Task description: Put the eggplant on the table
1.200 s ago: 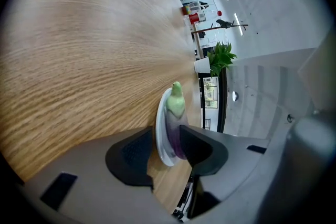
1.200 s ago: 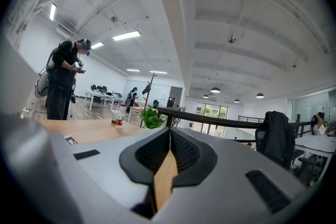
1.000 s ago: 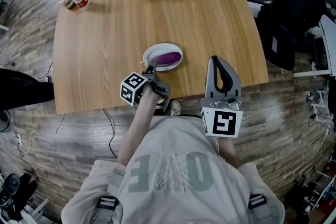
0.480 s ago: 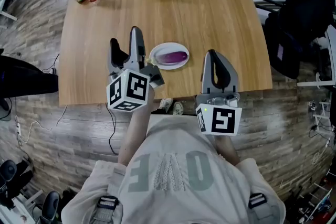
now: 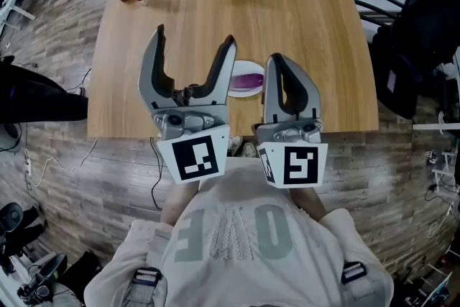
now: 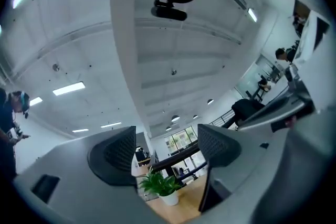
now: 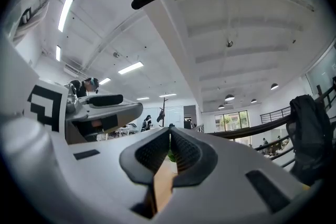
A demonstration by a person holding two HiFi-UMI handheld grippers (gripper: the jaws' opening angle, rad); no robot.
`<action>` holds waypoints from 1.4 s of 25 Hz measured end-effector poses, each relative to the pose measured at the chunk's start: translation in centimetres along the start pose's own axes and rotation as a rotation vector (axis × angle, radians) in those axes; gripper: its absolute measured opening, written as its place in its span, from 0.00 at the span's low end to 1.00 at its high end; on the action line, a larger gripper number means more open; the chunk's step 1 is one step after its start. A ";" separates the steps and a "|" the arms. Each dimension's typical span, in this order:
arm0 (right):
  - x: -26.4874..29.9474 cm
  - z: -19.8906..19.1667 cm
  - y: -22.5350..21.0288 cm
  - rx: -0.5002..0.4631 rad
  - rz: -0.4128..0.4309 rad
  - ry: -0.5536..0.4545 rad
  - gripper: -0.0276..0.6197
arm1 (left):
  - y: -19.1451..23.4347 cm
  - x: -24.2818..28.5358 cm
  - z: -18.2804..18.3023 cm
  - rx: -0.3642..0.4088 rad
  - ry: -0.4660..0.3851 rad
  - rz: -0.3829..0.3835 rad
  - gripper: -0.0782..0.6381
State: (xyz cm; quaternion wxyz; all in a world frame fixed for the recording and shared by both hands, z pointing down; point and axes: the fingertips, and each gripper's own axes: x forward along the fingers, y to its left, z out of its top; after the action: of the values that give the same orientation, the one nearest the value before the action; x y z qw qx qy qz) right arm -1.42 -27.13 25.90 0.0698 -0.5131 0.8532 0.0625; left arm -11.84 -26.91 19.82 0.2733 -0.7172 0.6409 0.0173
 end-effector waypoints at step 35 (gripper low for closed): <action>0.6 -1.0 0.7 -0.005 0.029 0.039 0.07 | 0.5 -0.5 -0.8 0.036 0.040 -0.040 0.12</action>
State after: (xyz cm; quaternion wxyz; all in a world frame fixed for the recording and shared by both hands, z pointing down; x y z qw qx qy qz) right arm -2.37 -27.47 26.79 0.0510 -0.5021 0.8615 0.0554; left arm -12.62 -26.83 20.52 0.2736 -0.7248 0.6321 -0.0140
